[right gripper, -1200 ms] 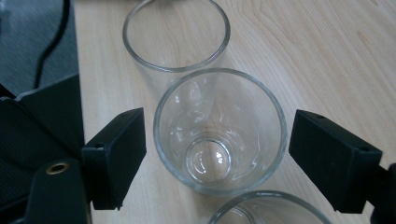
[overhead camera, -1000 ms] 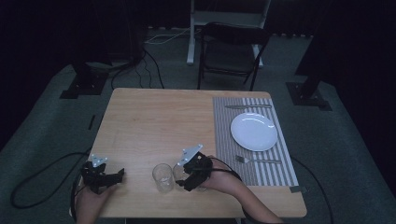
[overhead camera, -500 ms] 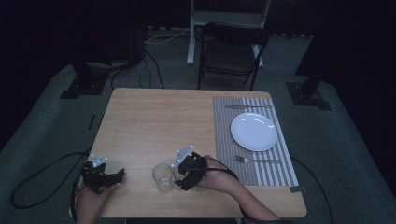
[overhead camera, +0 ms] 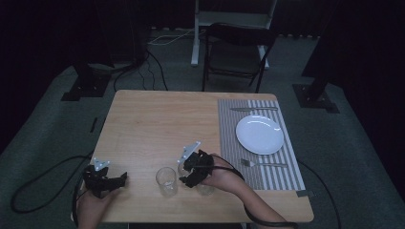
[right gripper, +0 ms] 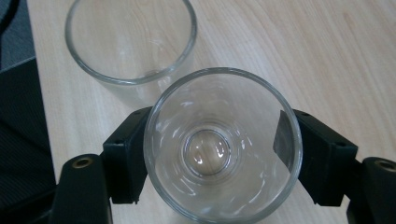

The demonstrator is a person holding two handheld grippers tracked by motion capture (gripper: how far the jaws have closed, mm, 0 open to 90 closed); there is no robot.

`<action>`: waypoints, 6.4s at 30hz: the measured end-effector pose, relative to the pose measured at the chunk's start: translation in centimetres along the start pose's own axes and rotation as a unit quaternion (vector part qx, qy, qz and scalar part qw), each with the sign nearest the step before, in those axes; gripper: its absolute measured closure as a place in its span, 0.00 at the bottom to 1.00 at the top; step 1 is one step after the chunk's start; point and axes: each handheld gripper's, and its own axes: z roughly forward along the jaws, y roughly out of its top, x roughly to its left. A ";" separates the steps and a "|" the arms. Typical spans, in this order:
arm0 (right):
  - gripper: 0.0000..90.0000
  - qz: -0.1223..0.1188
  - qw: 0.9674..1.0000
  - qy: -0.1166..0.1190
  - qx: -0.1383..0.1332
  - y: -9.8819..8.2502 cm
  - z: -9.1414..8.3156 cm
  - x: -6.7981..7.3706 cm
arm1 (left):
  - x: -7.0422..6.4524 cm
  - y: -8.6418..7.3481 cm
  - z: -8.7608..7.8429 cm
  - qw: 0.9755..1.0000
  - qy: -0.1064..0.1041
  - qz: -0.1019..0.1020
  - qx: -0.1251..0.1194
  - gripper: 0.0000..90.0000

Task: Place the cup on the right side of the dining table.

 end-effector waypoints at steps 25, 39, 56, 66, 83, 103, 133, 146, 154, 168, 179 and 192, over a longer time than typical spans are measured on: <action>0.32 0.099 0.994 -0.043 -0.007 -0.3 -1.5 -6.7 | 0.0 0.0 0.0 1.000 0.001 0.000 -0.001 0.00; 0.32 0.141 0.986 -0.091 0.011 -1.5 -2.6 -10.8 | 0.0 0.0 0.0 1.000 0.000 -0.001 -0.001 0.00; 0.32 0.217 0.967 -0.133 0.012 -2.4 -3.0 -16.9 | 0.0 0.0 0.0 1.000 0.000 -0.001 -0.001 0.00; 0.32 0.290 0.939 -0.183 -0.001 -3.8 -4.1 -21.6 | 0.0 0.0 0.0 1.000 0.000 0.000 0.000 0.00; 0.32 0.340 0.916 -0.211 0.016 -4.0 -2.4 -27.1 | 0.0 0.0 0.0 1.000 0.000 -0.001 0.000 0.00; 0.31 0.374 0.906 -0.198 0.014 -5.9 -0.5 -29.0 | 0.0 0.0 0.0 1.000 0.000 0.000 0.000 0.00; 0.16 0.397 0.897 -0.189 -0.038 -8.7 -2.8 -25.8 | 0.0 0.0 0.0 1.000 0.000 0.000 0.000 0.00; 0.17 0.400 0.896 -0.179 -0.066 -11.2 -3.3 -23.2 | 0.0 0.0 0.0 1.000 0.000 0.000 0.000 0.00; 0.17 0.399 0.895 -0.177 -0.086 -13.0 -3.9 -21.6 | 0.0 0.0 0.0 1.000 0.000 0.000 0.000 0.00; 0.17 0.391 0.898 -0.185 -0.078 -15.5 -4.8 -19.4 | 0.0 0.0 0.0 1.000 0.000 -0.001 0.000 0.00; 0.17 0.389 0.898 -0.189 -0.082 -17.4 -5.8 -17.2 | 0.0 0.0 0.0 1.000 0.000 -0.001 0.000 0.00; 0.17 0.394 0.894 -0.194 -0.083 -20.6 -6.5 -14.1 | 0.0 0.0 0.0 1.000 0.000 -0.001 0.000 0.00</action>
